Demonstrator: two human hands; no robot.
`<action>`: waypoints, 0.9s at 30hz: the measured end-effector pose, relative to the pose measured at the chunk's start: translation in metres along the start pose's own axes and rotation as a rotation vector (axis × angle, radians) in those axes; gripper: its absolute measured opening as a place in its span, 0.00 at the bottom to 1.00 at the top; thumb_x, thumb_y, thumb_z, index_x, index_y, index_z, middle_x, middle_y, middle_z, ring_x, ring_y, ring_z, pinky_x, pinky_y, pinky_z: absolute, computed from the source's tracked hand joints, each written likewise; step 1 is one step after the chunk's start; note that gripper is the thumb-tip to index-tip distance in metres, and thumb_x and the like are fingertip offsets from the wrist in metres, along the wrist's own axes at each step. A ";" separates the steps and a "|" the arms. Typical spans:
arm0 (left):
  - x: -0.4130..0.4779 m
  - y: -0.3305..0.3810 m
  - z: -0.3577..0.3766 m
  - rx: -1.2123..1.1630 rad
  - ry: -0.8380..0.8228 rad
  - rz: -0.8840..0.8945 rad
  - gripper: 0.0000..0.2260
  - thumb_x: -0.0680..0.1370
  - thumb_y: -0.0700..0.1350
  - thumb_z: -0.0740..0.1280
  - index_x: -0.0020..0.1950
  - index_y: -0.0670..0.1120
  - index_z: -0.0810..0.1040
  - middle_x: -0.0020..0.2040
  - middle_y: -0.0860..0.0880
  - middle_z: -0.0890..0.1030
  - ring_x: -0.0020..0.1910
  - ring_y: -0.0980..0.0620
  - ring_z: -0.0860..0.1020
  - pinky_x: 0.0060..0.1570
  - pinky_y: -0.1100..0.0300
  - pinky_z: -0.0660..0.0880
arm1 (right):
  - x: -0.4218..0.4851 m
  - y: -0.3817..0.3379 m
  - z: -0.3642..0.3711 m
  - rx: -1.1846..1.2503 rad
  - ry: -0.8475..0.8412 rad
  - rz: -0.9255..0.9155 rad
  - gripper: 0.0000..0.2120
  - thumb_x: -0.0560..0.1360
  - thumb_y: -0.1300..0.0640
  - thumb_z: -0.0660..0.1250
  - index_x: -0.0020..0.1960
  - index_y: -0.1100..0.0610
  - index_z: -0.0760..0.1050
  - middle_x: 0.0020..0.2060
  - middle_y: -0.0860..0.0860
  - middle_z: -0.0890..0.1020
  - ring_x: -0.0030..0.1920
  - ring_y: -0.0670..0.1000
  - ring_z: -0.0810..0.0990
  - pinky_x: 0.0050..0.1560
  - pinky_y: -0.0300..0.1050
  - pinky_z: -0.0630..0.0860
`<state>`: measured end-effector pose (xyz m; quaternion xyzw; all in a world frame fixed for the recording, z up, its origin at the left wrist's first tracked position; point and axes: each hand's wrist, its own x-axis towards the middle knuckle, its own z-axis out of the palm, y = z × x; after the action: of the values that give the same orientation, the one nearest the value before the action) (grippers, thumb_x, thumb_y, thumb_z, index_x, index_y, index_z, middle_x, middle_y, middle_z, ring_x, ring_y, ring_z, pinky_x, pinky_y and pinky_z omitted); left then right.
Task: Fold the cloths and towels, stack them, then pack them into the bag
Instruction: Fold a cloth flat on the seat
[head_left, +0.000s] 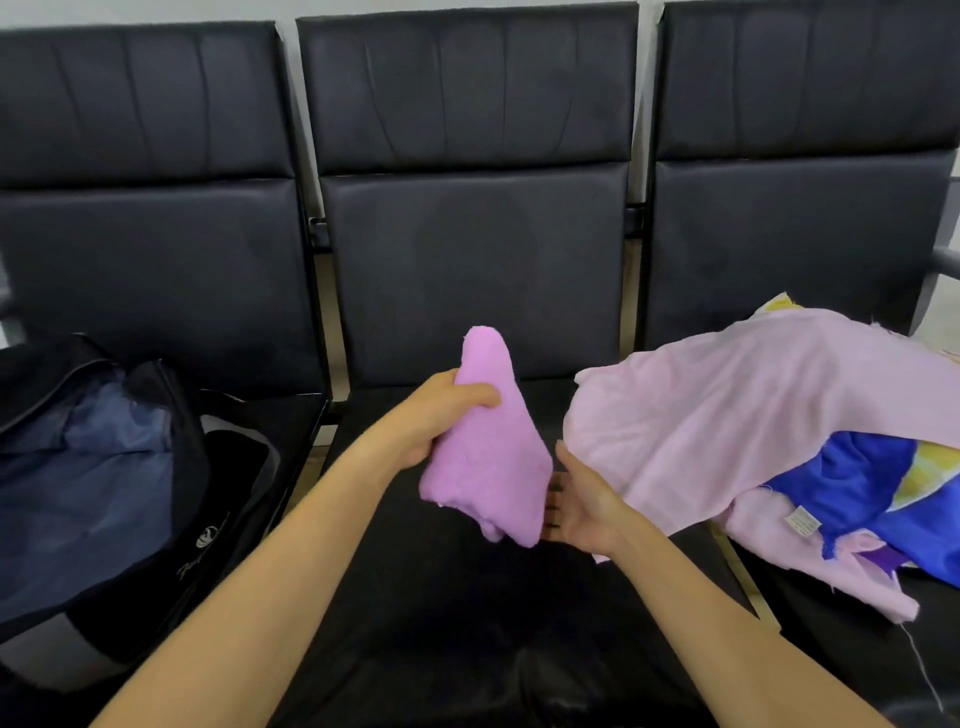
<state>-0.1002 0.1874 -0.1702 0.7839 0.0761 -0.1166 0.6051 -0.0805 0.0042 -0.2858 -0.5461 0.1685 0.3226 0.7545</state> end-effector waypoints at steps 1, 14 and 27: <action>-0.004 0.000 -0.007 -0.044 -0.008 0.001 0.17 0.73 0.49 0.71 0.61 0.48 0.76 0.56 0.46 0.80 0.57 0.45 0.78 0.59 0.45 0.74 | 0.002 0.000 0.002 0.065 -0.052 0.004 0.30 0.77 0.34 0.56 0.60 0.58 0.76 0.57 0.59 0.81 0.57 0.62 0.79 0.61 0.61 0.74; -0.016 -0.091 -0.042 -0.216 0.186 -0.152 0.23 0.74 0.44 0.72 0.64 0.47 0.65 0.59 0.44 0.74 0.56 0.46 0.76 0.52 0.49 0.77 | -0.001 0.000 0.008 -0.195 -0.143 -0.284 0.30 0.75 0.61 0.68 0.72 0.43 0.62 0.67 0.50 0.69 0.64 0.55 0.72 0.62 0.56 0.74; -0.022 -0.094 -0.034 0.097 0.015 0.105 0.34 0.68 0.31 0.72 0.67 0.57 0.68 0.62 0.56 0.69 0.66 0.50 0.68 0.60 0.54 0.74 | -0.026 -0.019 0.008 -0.608 -0.176 -0.486 0.29 0.67 0.69 0.75 0.61 0.47 0.72 0.59 0.44 0.70 0.60 0.51 0.72 0.57 0.50 0.79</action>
<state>-0.1424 0.2445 -0.2439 0.8161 0.0336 -0.0821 0.5710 -0.0879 0.0004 -0.2536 -0.7386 -0.1342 0.2155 0.6246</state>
